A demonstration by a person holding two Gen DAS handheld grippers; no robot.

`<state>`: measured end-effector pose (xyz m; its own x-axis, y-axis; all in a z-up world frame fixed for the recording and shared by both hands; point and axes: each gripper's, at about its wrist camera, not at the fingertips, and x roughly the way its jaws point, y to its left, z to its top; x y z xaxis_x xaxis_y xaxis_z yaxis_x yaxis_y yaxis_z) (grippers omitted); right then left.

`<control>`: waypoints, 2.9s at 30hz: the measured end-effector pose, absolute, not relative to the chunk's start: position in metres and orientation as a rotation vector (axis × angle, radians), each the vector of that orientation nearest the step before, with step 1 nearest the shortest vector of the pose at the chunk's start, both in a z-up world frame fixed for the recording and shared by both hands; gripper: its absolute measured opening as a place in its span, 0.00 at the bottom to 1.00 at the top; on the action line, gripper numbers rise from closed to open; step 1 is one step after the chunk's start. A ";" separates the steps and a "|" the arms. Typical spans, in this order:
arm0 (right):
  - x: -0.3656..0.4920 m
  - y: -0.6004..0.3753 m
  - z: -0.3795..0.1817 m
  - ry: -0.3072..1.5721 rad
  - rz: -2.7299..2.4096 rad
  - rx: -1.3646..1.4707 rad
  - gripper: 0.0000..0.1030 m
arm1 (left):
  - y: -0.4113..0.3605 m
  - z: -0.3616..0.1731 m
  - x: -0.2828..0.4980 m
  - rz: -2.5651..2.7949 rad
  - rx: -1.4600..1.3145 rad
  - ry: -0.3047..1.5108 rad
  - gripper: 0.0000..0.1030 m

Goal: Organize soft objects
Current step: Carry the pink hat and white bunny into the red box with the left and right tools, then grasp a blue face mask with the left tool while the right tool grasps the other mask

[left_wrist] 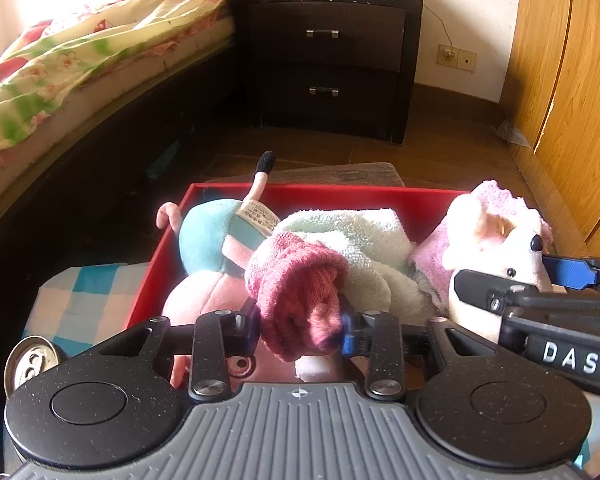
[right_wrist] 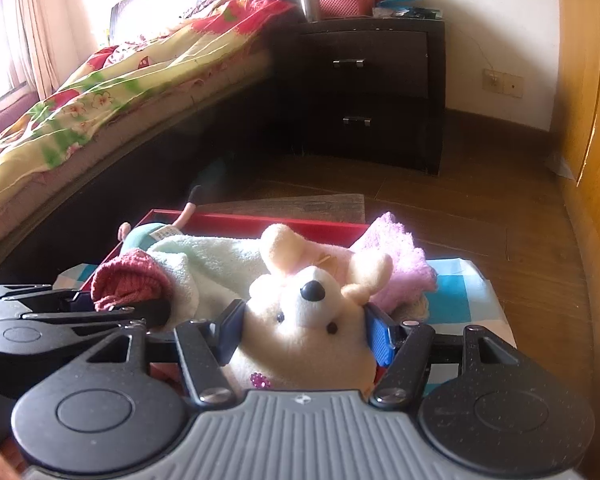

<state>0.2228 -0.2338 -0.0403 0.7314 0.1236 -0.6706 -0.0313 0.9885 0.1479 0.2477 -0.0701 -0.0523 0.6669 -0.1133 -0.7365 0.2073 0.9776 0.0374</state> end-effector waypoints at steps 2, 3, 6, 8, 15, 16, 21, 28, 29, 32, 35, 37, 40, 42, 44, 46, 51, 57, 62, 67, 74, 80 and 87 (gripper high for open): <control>0.224 -0.231 -0.041 0.743 0.078 0.112 0.46 | -0.072 -0.052 0.247 -0.175 0.131 0.818 0.47; 0.223 -0.230 -0.041 0.733 0.070 0.107 0.47 | -0.073 -0.051 0.248 -0.174 0.135 0.814 0.51; 0.221 -0.231 -0.036 0.720 0.054 0.109 0.50 | -0.071 -0.046 0.247 -0.148 0.143 0.791 0.69; 0.220 -0.235 -0.031 0.708 0.051 0.122 0.53 | -0.069 -0.041 0.245 -0.149 0.136 0.780 0.74; 0.200 -0.244 -0.012 0.673 0.035 0.138 0.54 | -0.062 -0.021 0.226 -0.147 0.127 0.769 0.77; 0.194 -0.245 -0.010 0.676 0.036 0.140 0.54 | -0.060 -0.018 0.220 -0.150 0.127 0.769 0.77; 0.167 -0.247 -0.008 0.724 0.045 0.134 0.55 | -0.048 -0.016 0.187 -0.191 0.112 0.808 0.77; 0.116 -0.246 -0.018 0.802 0.039 0.110 0.59 | -0.047 -0.042 0.130 -0.257 0.137 0.901 0.77; 0.111 -0.247 -0.022 0.814 0.033 0.114 0.59 | -0.047 -0.048 0.124 -0.263 0.139 0.917 0.77; 0.101 -0.253 -0.034 0.861 0.018 0.130 0.59 | -0.051 -0.066 0.114 -0.291 0.143 0.971 0.76; 0.096 -0.257 -0.041 0.898 0.025 0.163 0.59 | -0.054 -0.074 0.107 -0.315 0.147 0.996 0.76; 0.095 -0.258 -0.045 0.910 0.030 0.172 0.60 | -0.057 -0.079 0.105 -0.326 0.154 1.003 0.76; 0.096 -0.257 -0.052 0.932 0.024 0.153 0.60 | -0.064 -0.092 0.102 -0.338 0.179 1.028 0.72; 0.097 -0.258 -0.055 0.940 0.022 0.154 0.60 | -0.067 -0.102 0.100 -0.333 0.205 1.042 0.63; 0.098 -0.258 -0.056 0.942 0.026 0.153 0.60 | -0.066 -0.105 0.100 -0.335 0.187 1.045 0.55; 0.099 -0.259 -0.058 0.950 0.020 0.147 0.60 | -0.064 -0.102 0.100 -0.341 0.174 1.052 0.42; 0.101 -0.257 -0.064 0.974 0.026 0.138 0.60 | -0.057 -0.095 0.100 -0.354 0.144 1.082 0.20; 0.102 -0.253 -0.071 1.032 0.049 0.114 0.64 | -0.044 -0.076 0.094 -0.347 0.091 1.056 0.14; 0.104 -0.248 -0.083 1.077 0.074 0.098 0.65 | -0.037 -0.070 0.092 -0.341 0.069 1.045 0.28; 0.105 -0.243 -0.093 1.117 0.078 0.089 0.65 | -0.038 -0.077 0.096 -0.339 0.081 1.052 0.52; 0.111 -0.241 -0.094 1.102 0.081 0.088 0.66 | -0.049 -0.088 0.105 -0.335 0.152 1.008 0.69; 0.112 -0.230 -0.100 1.102 0.071 -0.017 0.51 | -0.052 -0.109 0.109 -0.341 0.138 1.060 0.52; 0.103 -0.233 -0.092 1.117 0.108 0.023 0.23 | -0.048 -0.098 0.106 -0.382 0.084 1.118 0.18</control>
<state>0.1032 -0.2328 -0.0922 0.4334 0.0979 -0.8958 -0.0747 0.9946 0.0726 0.1057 -0.0480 -0.0984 0.3801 -0.2572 -0.8885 0.3404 0.9320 -0.1242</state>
